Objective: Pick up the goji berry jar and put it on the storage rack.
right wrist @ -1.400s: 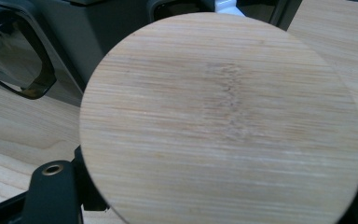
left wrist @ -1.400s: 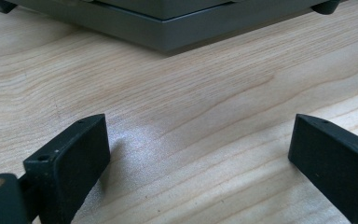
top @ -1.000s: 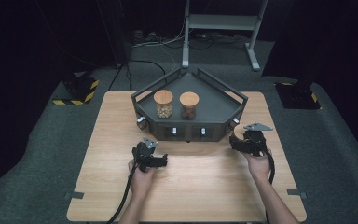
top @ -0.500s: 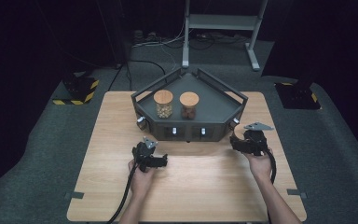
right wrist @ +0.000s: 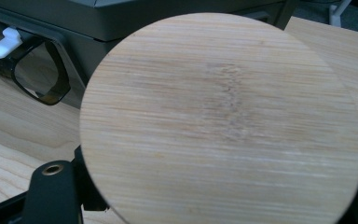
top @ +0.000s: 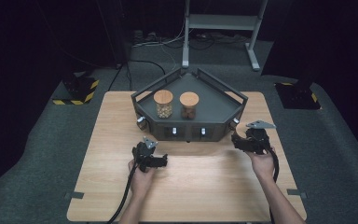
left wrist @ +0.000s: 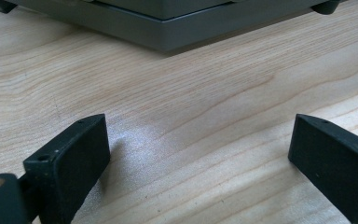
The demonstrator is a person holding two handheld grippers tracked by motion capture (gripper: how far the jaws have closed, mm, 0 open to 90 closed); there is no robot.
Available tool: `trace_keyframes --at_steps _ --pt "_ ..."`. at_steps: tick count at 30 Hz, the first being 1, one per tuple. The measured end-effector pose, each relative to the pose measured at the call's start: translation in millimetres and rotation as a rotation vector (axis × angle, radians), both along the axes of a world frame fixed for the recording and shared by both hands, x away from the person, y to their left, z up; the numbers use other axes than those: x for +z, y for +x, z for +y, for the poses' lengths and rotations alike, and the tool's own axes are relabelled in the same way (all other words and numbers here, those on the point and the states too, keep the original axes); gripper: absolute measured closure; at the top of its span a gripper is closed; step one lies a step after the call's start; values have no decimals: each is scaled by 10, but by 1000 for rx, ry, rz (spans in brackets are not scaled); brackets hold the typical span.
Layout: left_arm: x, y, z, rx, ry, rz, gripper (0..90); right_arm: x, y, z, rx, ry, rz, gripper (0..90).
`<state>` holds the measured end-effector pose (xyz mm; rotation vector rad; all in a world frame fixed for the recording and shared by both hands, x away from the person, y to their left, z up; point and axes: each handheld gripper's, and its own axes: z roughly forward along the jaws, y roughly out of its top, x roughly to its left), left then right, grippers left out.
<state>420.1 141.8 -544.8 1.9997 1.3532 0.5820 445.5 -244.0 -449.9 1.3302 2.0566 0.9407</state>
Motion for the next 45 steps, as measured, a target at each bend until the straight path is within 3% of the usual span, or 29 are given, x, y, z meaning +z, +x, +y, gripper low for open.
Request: trace_keyframes --at_steps 23,45 --pt "0 0 0 0 0 0 53 100 1 -16 -1 -2 13 256" --pt "0 0 -1 0 -1 0 54 259 -27 -41 15 4 -9 256"
